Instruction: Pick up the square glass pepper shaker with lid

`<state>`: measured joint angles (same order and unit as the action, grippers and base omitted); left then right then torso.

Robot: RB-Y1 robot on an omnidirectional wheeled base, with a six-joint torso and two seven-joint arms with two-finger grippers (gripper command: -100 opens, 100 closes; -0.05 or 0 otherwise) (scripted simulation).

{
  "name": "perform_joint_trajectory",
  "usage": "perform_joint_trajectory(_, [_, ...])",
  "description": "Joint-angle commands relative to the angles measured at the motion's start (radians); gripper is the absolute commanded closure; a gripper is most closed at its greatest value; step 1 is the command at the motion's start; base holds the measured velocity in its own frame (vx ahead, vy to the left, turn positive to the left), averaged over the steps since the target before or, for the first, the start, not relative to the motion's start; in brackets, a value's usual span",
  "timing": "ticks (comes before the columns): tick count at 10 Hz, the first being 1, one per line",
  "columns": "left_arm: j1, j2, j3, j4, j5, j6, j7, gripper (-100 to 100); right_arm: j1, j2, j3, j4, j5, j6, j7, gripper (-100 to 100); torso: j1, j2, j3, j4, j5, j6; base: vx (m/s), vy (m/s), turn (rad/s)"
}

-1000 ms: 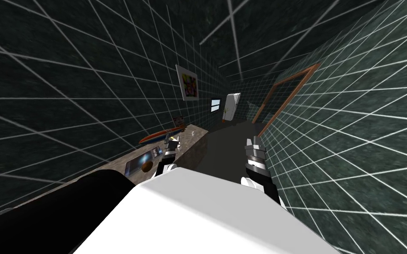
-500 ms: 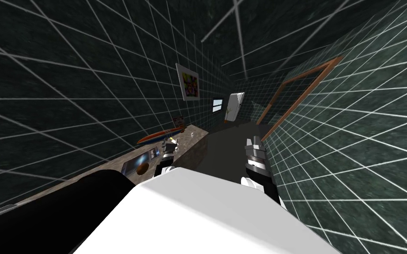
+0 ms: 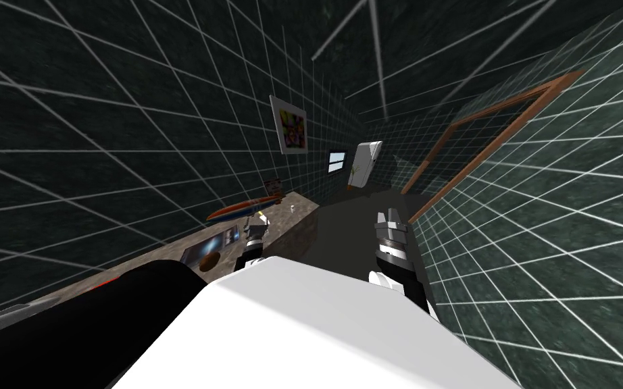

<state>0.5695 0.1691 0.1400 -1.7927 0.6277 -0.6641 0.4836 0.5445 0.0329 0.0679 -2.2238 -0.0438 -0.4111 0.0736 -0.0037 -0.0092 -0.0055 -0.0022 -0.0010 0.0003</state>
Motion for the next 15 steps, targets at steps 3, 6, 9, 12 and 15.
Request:
perform_joint_trajectory(3, [0.01,-0.016,0.027,0.073,0.083,-0.009,0.068,-100,0.0,0.0,0.0,0.0,0.0,0.0,0.0,0,0.0,0.0,0.0,0.0,0.0,0.0,0.123,-0.089,0.117])
perform_joint_trajectory(6, [0.019,-0.05,0.045,0.13,0.145,-0.019,0.118,-100,0.0,0.0,0.0,0.0,0.0,0.0,0.0,0,0.002,0.0,0.0,-0.001,0.002,0.001,0.107,-0.092,0.097])
perform_joint_trajectory(9, [0.026,-0.114,0.061,0.176,0.194,-0.026,0.158,-100,0.0,0.0,0.0,0.0,0.0,0.0,0.0,0,0.005,-0.003,-0.003,-0.002,0.004,0.001,0.106,-0.082,0.095])
perform_joint_trajectory(12, [0.031,-0.199,0.07,0.203,0.223,-0.031,0.182,-100,0.0,0.0,0.0,0.0,0.0,0.0,0.0,0,0.008,0.0,-0.001,-0.001,0.004,0.001,0.054,-0.042,0.059])
perform_joint_trajectory(15, [0.031,-0.206,0.07,0.204,0.224,-0.031,0.183,0,0.0,0.0,0.0,0.0,0.0,0.0,0.0,0,0.011,0.004,0.001,-0.001,0.005,0.001,0.008,-0.009,0.007])
